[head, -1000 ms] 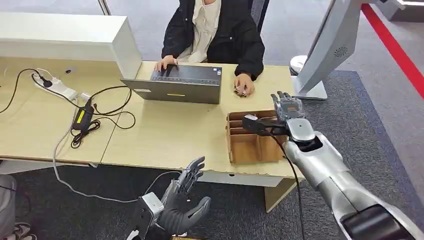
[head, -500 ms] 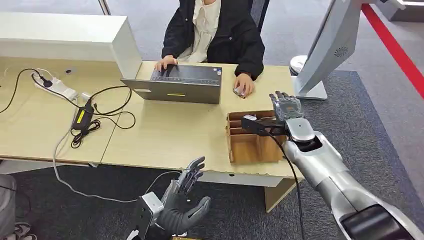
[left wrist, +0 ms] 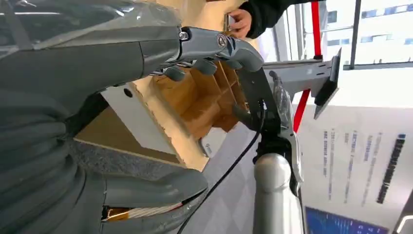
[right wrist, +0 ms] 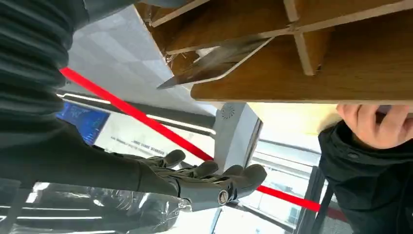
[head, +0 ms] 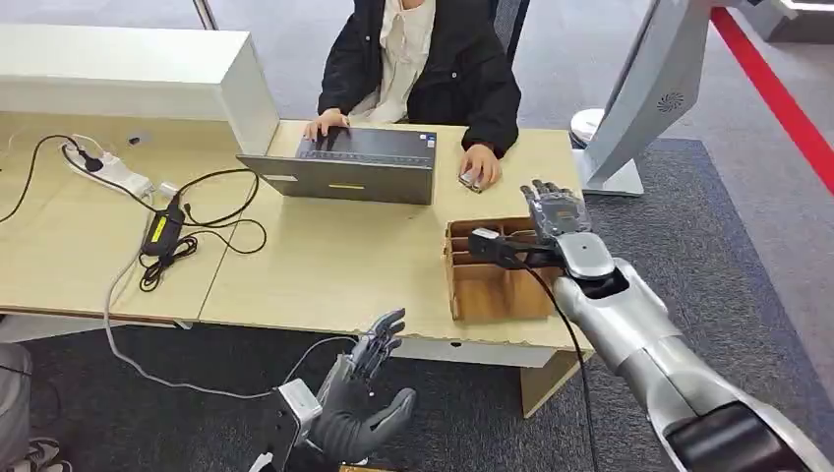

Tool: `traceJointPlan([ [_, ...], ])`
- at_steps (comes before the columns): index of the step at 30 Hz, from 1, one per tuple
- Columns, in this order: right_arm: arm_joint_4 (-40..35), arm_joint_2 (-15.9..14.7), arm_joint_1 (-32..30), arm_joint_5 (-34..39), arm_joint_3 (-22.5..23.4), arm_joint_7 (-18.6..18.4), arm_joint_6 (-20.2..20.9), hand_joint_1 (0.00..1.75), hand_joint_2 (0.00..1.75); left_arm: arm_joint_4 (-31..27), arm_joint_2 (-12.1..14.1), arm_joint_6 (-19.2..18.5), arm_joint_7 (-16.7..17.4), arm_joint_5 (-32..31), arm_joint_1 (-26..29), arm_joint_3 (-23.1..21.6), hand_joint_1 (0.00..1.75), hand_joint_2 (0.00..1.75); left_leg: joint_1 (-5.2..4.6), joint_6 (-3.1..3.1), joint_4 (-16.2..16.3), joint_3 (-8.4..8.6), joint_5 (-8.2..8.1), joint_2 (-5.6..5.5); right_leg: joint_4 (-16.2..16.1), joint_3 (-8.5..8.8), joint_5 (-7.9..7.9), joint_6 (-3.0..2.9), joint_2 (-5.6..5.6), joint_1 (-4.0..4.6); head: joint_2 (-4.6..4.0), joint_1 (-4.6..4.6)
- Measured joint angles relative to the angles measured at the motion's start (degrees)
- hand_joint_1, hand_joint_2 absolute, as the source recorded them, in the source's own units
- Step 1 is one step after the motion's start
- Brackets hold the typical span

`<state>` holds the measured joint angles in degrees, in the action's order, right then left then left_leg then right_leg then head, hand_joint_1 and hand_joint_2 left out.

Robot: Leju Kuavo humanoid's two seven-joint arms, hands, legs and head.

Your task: Pass the card to the sensor for recognition and then transmit it.

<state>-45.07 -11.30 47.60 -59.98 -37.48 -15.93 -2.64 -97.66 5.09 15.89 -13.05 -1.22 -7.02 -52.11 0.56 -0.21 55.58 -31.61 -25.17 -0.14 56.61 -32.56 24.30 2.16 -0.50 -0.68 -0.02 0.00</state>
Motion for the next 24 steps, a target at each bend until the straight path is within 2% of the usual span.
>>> traceJointPlan([
  [1, 0.00, 0.13, 0.00, 0.05, -0.02, 0.00, 0.07, 0.00, 1.75, 0.00, 0.00, 0.00, 0.00, -0.04, 0.01, 0.02, 0.00, 0.00, 0.00, 0.00, 0.00, 0.00, 0.00, 0.00, 0.00, 0.00, 0.00, 0.00, 0.00, 0.00, 0.00, 0.00],
  [9, 0.15, 0.83, 0.06, 0.55, -0.37, 0.00, 0.07, 0.00, 1.75, 0.00, 0.00, 0.04, 0.02, -0.09, 0.05, 0.09, 0.00, 0.00, 0.00, 0.00, 0.00, 0.00, 0.00, 0.00, 0.00, 0.00, 0.00, 0.00, 0.00, 0.00, 0.00, 0.00],
  [10, 0.15, 0.85, 0.07, 0.59, -0.40, 0.02, 0.07, 0.23, 1.75, 0.00, 0.00, 0.13, 0.02, -0.09, 0.05, 0.09, 0.00, 0.00, 0.00, 0.00, 0.00, -0.01, 0.00, 0.00, 0.00, 0.00, 0.00, 0.00, 0.00, 0.00, 0.00, 0.00],
  [11, 0.22, 0.92, 0.08, 0.66, -0.42, 0.04, 0.07, 0.63, 1.75, 0.00, 0.00, 0.28, 0.00, -0.09, 0.05, 0.09, 0.00, 0.00, 0.00, 0.00, 0.00, -0.01, 0.00, 0.00, 0.00, 0.00, 0.00, 0.00, 0.00, 0.00, 0.00, 0.00],
  [12, 0.35, 1.01, 0.11, 0.66, -0.46, 0.09, 0.07, 1.75, 1.75, 0.00, 0.00, 0.28, 0.00, -0.09, 0.05, 0.09, 0.00, 0.00, 0.00, 0.00, 0.00, 0.00, 0.00, 0.00, 0.00, 0.00, 0.00, 0.00, 0.00, 0.00, 0.00, 0.00],
  [24, 1.05, 1.38, 0.73, 1.62, -0.88, 0.39, 0.26, 1.75, 1.75, 0.00, 0.02, 0.85, 0.07, 0.02, 0.07, 0.09, 0.00, 0.00, 0.00, 0.00, 0.00, 0.00, 0.00, 0.00, 0.00, 0.00, 0.00, 0.00, 0.00, 0.00, 0.00, 0.00],
])
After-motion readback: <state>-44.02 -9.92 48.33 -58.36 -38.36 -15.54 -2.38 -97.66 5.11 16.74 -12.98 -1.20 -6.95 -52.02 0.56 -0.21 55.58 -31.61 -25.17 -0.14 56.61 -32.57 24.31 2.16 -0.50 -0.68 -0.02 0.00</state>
